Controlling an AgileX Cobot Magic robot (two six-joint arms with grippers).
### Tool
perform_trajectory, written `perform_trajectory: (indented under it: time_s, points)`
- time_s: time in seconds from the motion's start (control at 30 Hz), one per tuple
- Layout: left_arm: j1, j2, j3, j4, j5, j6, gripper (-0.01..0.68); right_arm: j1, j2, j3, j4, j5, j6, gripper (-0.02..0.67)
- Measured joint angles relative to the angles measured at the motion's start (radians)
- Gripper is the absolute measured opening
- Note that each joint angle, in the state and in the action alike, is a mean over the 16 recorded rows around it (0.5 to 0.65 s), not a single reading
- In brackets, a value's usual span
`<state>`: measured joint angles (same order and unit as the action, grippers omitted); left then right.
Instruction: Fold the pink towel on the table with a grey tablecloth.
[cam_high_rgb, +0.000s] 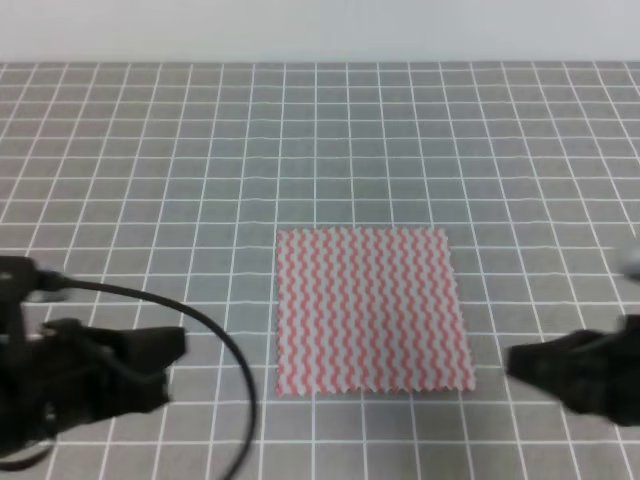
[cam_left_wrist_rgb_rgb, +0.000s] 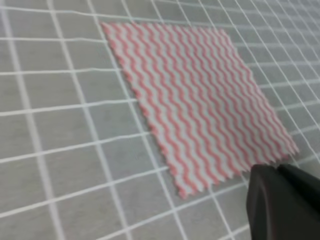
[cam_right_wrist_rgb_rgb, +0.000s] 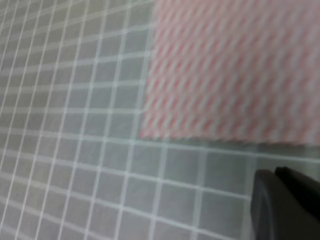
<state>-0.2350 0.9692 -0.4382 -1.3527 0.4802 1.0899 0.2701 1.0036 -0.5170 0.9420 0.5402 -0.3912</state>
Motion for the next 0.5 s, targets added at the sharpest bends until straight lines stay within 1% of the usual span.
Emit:
perform_trajectory:
  time_s: [0.13,0.27,0.4,0.5]
  points:
    - [-0.079,0.042,-0.022,-0.041,-0.025,0.041,-0.002,0.11,0.093,-0.029,0.027,-0.068,-0.004,-0.016]
    - [-0.135,0.07,-0.044,-0.047,-0.045,0.054,-0.002,0.189,0.192,-0.053,0.018,-0.14,0.013,-0.004]
    - [-0.162,0.084,-0.059,-0.044,-0.05,0.062,-0.002,0.215,0.285,-0.067,0.013,-0.19,0.022,0.042]
    - [-0.167,0.088,-0.064,-0.044,-0.048,0.066,-0.003,0.217,0.353,-0.075,0.022,-0.219,0.021,0.103]
